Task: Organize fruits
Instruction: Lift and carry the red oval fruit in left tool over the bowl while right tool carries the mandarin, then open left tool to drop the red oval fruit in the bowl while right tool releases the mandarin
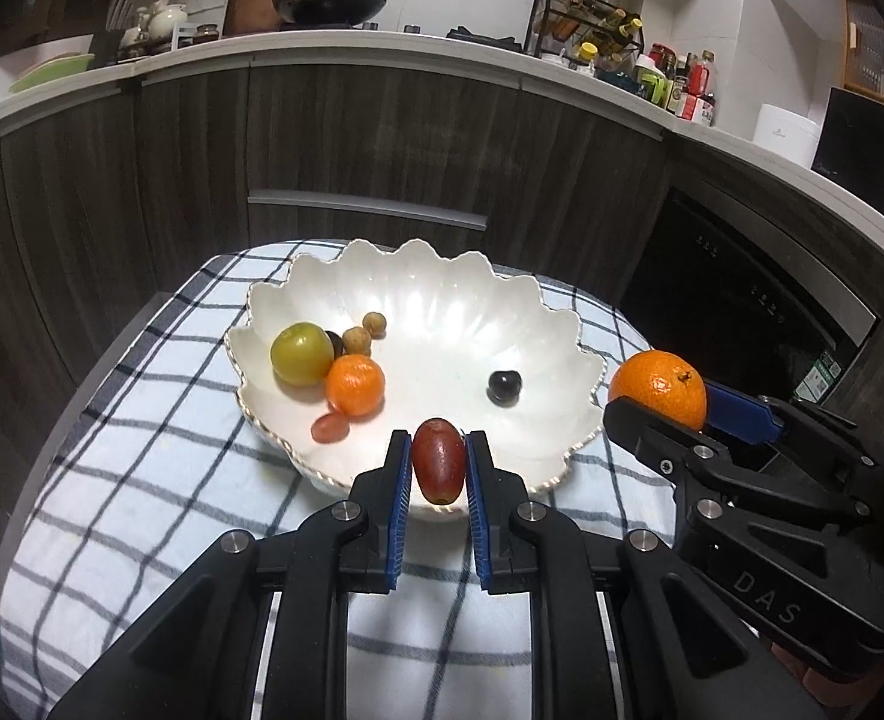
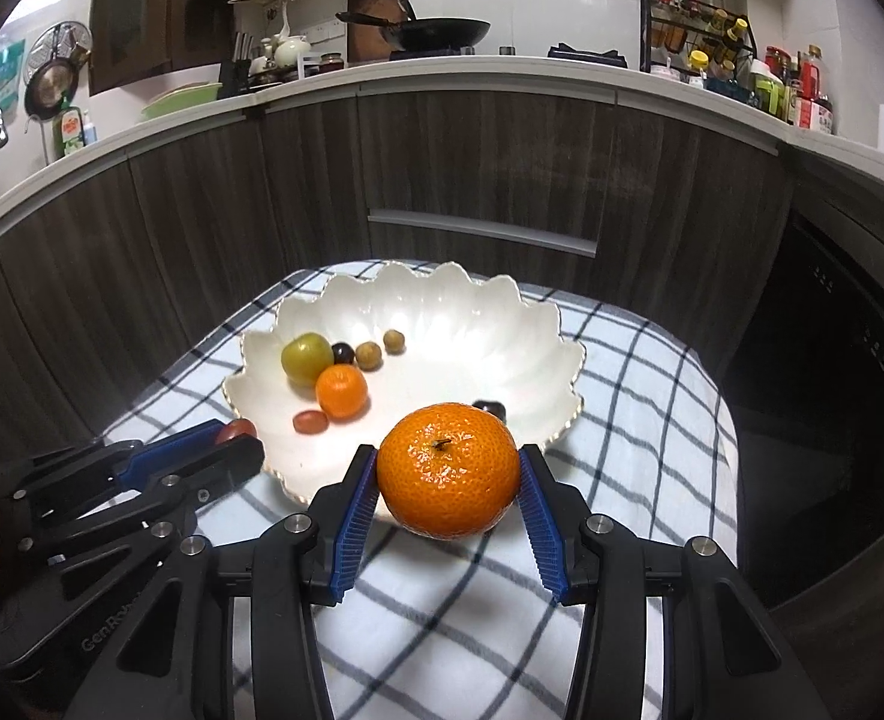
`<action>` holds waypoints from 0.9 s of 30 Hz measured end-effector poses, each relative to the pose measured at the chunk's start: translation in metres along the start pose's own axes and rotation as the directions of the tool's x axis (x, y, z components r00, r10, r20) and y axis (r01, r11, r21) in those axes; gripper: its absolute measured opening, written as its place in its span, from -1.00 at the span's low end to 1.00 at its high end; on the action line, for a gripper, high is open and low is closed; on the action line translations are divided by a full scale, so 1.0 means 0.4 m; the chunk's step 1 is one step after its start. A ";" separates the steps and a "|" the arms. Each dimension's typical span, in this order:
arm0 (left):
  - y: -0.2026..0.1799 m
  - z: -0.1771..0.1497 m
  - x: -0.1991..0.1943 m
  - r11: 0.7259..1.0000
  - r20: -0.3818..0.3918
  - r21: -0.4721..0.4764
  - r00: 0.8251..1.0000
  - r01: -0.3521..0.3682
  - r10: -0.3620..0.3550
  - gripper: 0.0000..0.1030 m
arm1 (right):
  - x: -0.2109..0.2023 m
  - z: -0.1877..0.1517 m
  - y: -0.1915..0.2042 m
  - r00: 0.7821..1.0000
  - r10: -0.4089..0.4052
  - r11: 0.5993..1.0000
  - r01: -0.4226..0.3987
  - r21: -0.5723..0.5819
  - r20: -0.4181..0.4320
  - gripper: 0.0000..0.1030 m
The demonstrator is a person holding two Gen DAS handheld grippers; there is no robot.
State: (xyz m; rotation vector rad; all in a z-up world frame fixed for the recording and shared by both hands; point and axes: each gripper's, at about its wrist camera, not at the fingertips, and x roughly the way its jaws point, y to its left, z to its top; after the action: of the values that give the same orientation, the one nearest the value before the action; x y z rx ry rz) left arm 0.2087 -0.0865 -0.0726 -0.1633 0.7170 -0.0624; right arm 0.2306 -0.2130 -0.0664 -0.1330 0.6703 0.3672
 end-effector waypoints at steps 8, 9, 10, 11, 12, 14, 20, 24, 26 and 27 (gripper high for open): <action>0.042 0.062 0.040 1.000 0.005 0.003 1.000 0.004 -0.004 -0.64 | 0.044 0.041 0.007 0.999 -0.031 0.999 0.031 0.015 -0.016 -0.07; 0.048 0.070 0.052 1.000 -0.006 0.005 1.000 0.007 -0.007 -0.64 | 0.053 0.044 0.006 0.999 -0.039 0.999 0.040 0.019 -0.021 -0.07; 0.050 0.074 0.059 1.000 -0.013 0.008 1.000 0.010 -0.010 -0.64 | 0.061 0.047 0.005 0.999 -0.046 0.999 0.047 0.023 -0.027 -0.07; 0.052 0.077 0.068 1.000 -0.024 0.014 1.000 0.014 -0.014 -0.64 | 0.069 0.050 0.004 0.998 -0.052 0.998 0.053 0.027 -0.034 -0.07; 0.053 0.080 0.078 1.000 -0.037 0.025 0.999 0.017 -0.016 -0.64 | 0.079 0.053 0.002 0.997 -0.060 0.998 0.061 0.031 -0.042 -0.07; 0.053 0.082 0.096 0.999 -0.052 0.049 0.999 0.007 -0.005 -0.64 | 0.097 0.055 0.000 0.996 -0.072 0.996 0.075 0.038 -0.060 -0.07; 0.070 0.076 0.141 0.998 -0.089 0.058 0.996 0.001 0.004 -0.64 | 0.138 0.050 -0.001 0.990 -0.093 0.994 0.099 0.053 -0.104 -0.07; 0.064 0.070 0.170 0.997 -0.137 0.076 0.990 0.029 -0.018 -0.63 | 0.159 0.044 -0.002 0.986 -0.098 0.992 0.107 0.063 -0.131 -0.07; 0.062 0.066 0.173 0.996 -0.139 0.085 0.990 0.020 -0.008 -0.63 | 0.167 0.040 -0.004 0.985 -0.102 0.991 0.113 0.071 -0.142 -0.07; 0.063 0.066 0.172 0.996 -0.135 0.084 0.991 0.018 -0.007 -0.63 | 0.169 0.037 -0.007 0.984 -0.102 0.991 0.114 0.076 -0.146 -0.07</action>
State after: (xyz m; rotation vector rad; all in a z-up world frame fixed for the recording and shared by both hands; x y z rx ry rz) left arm 0.2778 -0.0660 -0.1020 -0.0826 0.8465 -0.1164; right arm 0.2892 -0.1924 -0.0973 -0.1155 0.8143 0.2257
